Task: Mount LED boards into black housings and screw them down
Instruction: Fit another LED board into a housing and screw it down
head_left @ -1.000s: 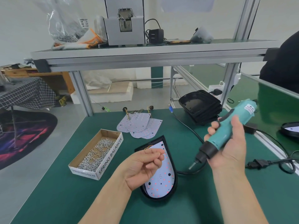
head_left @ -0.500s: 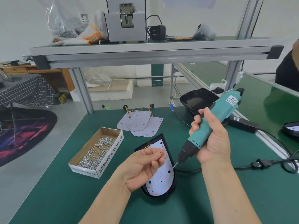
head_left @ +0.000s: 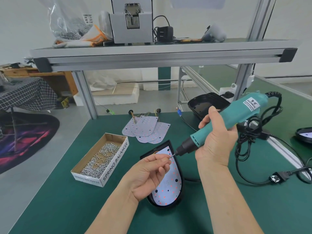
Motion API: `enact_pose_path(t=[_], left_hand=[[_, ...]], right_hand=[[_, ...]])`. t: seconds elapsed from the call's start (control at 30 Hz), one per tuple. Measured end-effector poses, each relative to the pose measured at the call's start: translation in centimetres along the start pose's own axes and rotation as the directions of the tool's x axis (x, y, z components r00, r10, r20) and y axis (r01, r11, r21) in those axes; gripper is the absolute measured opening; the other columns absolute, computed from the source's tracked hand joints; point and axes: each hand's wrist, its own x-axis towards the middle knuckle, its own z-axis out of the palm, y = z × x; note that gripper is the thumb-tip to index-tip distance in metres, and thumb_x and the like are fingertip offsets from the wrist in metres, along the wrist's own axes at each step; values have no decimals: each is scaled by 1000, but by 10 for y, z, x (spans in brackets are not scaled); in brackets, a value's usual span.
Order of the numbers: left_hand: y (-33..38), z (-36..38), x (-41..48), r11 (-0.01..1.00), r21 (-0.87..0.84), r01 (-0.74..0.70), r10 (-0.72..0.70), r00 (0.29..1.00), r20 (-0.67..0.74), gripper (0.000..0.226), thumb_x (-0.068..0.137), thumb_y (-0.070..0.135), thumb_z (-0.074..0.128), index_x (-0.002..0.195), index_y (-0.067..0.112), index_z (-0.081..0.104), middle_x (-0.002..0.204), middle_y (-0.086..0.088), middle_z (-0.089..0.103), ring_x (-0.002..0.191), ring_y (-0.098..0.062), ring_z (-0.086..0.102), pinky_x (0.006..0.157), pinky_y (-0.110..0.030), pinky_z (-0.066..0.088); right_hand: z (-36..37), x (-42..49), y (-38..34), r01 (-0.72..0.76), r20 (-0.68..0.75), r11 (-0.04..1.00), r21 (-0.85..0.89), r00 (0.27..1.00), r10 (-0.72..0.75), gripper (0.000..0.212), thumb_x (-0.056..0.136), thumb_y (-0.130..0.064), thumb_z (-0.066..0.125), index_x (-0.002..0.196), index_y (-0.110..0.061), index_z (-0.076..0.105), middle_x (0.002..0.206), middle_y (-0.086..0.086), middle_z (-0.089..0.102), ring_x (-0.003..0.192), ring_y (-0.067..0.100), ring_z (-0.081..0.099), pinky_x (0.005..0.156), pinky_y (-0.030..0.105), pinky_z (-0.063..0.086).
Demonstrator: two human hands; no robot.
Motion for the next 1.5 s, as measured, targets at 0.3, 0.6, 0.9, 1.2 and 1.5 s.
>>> enact_pose_path(t=[0.3, 0.6, 0.9, 1.2, 1.5], left_hand=[[-2, 2, 1, 1000, 21, -17, 17, 1000, -3, 9, 67, -6, 74, 75, 0, 75, 78, -16, 68, 62, -18, 67, 49, -15, 53], [-10, 6, 1, 979, 89, -185, 189, 981, -47, 12, 61, -4, 77, 69, 5, 75, 75, -13, 68, 62, -16, 66, 54, -16, 53], [-11, 7, -2, 968, 140, -209, 220, 973, -65, 11, 62, 5, 79, 74, 4, 78, 74, -11, 68, 59, -12, 64, 52, -14, 51], [-19, 13, -3, 963, 83, -256, 261, 963, -61, 4, 68, 2, 73, 72, 2, 72, 73, -11, 65, 58, -13, 62, 53, -15, 51], [-28, 13, -4, 903, 164, -398, 414, 907, -77, 11, 72, -1, 73, 73, 9, 77, 78, -11, 68, 62, -14, 65, 58, -17, 53]], right_hand=[[-3, -1, 2, -9, -32, 1000, -17, 999, 8, 18, 88, -12, 73, 81, -19, 57, 60, -3, 58, 48, 14, 50, 52, 23, 45], [-2, -3, 2, 26, -58, 998, -56, 998, -29, 17, 87, -12, 74, 84, -18, 57, 60, -1, 58, 49, 15, 51, 52, 22, 46], [-6, 1, 3, -4, -49, 999, -44, 999, 2, 17, 88, -15, 73, 84, -19, 56, 61, -1, 57, 50, 15, 50, 54, 25, 45], [0, -4, 4, 58, -59, 995, -87, 996, -63, 18, 87, -14, 73, 85, -17, 55, 59, -2, 56, 50, 16, 49, 55, 23, 45], [-2, -5, 8, 2, -144, 998, -65, 990, -11, 17, 86, -18, 76, 86, -21, 59, 58, -5, 58, 50, 13, 51, 54, 21, 48]])
